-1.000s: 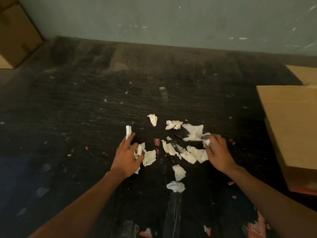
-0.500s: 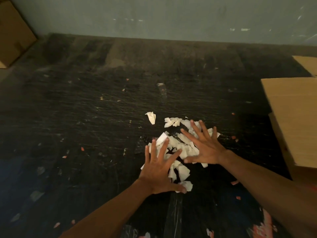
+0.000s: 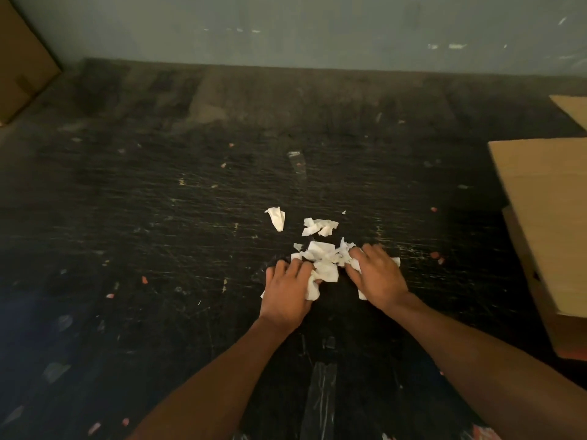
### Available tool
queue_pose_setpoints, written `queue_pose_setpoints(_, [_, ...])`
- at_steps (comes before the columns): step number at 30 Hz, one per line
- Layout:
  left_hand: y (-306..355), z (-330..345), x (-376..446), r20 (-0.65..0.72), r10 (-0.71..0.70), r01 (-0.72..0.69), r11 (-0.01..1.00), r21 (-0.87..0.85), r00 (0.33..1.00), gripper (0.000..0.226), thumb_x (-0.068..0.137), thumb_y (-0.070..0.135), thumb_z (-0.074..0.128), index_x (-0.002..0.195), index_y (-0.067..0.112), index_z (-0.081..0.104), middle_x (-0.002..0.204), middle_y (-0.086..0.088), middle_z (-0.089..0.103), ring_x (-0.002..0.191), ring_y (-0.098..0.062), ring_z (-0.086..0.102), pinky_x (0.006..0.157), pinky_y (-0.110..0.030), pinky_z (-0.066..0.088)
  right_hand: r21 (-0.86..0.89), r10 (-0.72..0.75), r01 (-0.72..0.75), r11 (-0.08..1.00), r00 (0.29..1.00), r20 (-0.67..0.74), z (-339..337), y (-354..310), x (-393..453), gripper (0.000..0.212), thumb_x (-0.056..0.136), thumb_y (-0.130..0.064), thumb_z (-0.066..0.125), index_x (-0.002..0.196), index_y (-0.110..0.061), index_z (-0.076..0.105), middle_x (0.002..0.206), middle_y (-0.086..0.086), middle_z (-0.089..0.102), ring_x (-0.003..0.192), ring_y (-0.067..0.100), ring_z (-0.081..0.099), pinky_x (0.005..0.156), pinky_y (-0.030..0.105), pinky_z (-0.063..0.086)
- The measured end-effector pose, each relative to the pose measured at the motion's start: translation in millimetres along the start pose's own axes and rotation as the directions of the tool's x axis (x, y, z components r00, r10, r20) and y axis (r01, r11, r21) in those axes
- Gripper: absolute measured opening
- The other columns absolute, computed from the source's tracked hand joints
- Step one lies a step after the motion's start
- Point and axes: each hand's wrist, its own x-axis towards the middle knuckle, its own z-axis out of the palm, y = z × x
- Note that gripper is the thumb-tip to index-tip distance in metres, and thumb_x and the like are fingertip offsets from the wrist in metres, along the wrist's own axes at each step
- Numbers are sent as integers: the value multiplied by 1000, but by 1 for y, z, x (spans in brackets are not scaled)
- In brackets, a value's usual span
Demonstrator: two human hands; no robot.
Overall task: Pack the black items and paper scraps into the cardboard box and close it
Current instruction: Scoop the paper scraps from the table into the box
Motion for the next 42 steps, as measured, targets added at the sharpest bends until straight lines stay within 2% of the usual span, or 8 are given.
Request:
queue_pose_setpoints(5, [-6, -17, 7, 36, -89, 93, 987, -127, 995, 61, 92, 25, 63, 144, 14, 31, 128, -10, 58, 115, -24, 57, 98, -36, 46, 35, 43, -49, 998, 987, 157, -16, -13, -8, 37, 97, -40, 46, 128, -21, 51, 111, 6, 65, 99, 22, 63, 85, 37, 52])
queue_pose_setpoints(11, [-18, -38, -4, 161, -177, 205, 962, -178, 971, 78, 92, 23, 62, 151, 17, 11, 122, -11, 63, 112, -27, 61, 99, -44, 47, 287, 288, -353, 890, 925, 247, -50, -18, -21, 41, 98, -42, 45, 131, -19, 52, 103, 10, 69, 89, 19, 66, 79, 34, 55])
queue_pose_setpoints(15, [-27, -67, -7, 76, -185, 198, 944, -265, 980, 68, 93, 24, 60, 147, 20, 20, 113, -9, 66, 103, -25, 64, 92, -44, 52, 459, 377, -398, 794, 915, 140, -102, -18, -20, 23, 96, -41, 49, 99, -21, 60, 90, 7, 68, 83, 17, 65, 78, 39, 56])
queue_pose_setpoints(19, [-21, -111, 5, -58, -144, 115, 930, -348, 988, 51, 94, 17, 53, 138, 21, 30, 103, -12, 67, 95, -31, 65, 86, -48, 53, 476, 387, -349, 807, 922, 19, -164, -13, -21, 23, 95, -39, 51, 98, -20, 62, 91, 7, 68, 93, 24, 63, 85, 43, 53])
queue_pose_setpoints(25, [16, -159, 25, -179, -103, 23, 915, -404, 978, 54, 93, 14, 51, 141, 22, 27, 98, -14, 66, 87, -33, 65, 81, -49, 54, 362, 413, -326, 874, 889, -196, -239, 27, -32, 36, 97, -39, 49, 105, -7, 65, 90, 14, 69, 87, 29, 62, 75, 32, 43])
queue_pose_setpoints(32, [109, -173, 52, -323, -5, -153, 874, -461, 946, 50, 96, 20, 48, 142, 24, 28, 97, -12, 67, 85, -31, 66, 78, -50, 55, 265, 384, -311, 913, 875, -296, -286, 126, -66, 36, 98, -42, 43, 85, -14, 62, 72, 7, 65, 63, 17, 60, 53, 26, 39])
queue_pose_setpoints(37, [222, -157, 77, -363, 35, -219, 850, -480, 931, 49, 97, 23, 47, 141, 30, 26, 96, -10, 67, 82, -30, 67, 76, -50, 57, 206, 369, -320, 925, 885, -283, -297, 218, -101, 52, 95, -54, 32, 64, -20, 56, 57, 0, 62, 58, 19, 60, 58, 35, 49])
queue_pose_setpoints(42, [355, -134, 101, -362, 119, -292, 833, -470, 925, 48, 100, 26, 44, 145, 28, 26, 99, -7, 64, 86, -28, 65, 78, -47, 55, 273, 340, -267, 924, 902, -268, -308, 308, -146, 39, 99, -35, 44, 67, -17, 57, 62, 0, 62, 61, 18, 60, 56, 30, 40])
